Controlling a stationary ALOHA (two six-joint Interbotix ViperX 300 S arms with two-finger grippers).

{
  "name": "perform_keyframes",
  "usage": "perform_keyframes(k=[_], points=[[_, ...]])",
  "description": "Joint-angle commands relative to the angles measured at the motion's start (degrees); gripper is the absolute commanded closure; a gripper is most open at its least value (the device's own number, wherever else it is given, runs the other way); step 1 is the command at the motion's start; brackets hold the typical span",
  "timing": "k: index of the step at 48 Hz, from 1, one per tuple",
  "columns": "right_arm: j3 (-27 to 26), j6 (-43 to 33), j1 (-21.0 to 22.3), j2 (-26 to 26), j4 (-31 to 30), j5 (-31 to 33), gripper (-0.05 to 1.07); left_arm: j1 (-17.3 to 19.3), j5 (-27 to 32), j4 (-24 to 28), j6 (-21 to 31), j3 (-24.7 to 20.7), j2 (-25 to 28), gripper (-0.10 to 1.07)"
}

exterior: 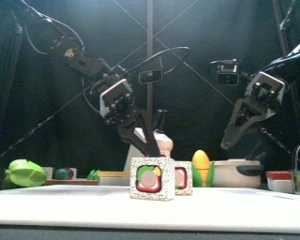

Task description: Place sushi into plate

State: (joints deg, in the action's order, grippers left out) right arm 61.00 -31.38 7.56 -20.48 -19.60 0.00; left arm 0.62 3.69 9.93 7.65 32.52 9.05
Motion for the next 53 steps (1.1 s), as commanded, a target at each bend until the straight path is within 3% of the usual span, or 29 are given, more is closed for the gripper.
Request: perform_keyframes(k=[1,16,26,32,40,46,53], points=[[-0.97,-0.09,-0.09,-0.44,0.18,-0.26,0.25,-1.05,-0.09,-0.62,0.26,1.14,-3.87,0.37],[-1.32,-0.09,-0.09,0.18,0.26,-0.26,0.25,-2.02,-0.09,-5.80,0.26,11.07,-13.80,0.37],[-1.85,-0.09,-0.09,1.41,0.09,-0.26,0.25,-0.62,-0.09,-6.33,0.44,17.75,-22.15,0.37],[-2.11,0.00,-0.09,2.02,-0.09,-0.26,0.25,4.13,-1.49,-7.29,0.44,22.41,-28.74,0.37],[-2.64,0.00,0.09,2.55,-0.26,-0.26,0.25,12.66,-4.04,-7.56,0.35,27.42,-33.84,0.37],[-2.90,0.00,0.26,2.72,-0.35,-0.26,0.25,19.16,-7.38,-8.00,0.26,29.44,-33.22,0.37],[-3.08,0.00,0.35,2.99,-0.35,-0.26,0.25,23.38,-10.81,-8.17,0.00,29.36,-29.62,0.37]])
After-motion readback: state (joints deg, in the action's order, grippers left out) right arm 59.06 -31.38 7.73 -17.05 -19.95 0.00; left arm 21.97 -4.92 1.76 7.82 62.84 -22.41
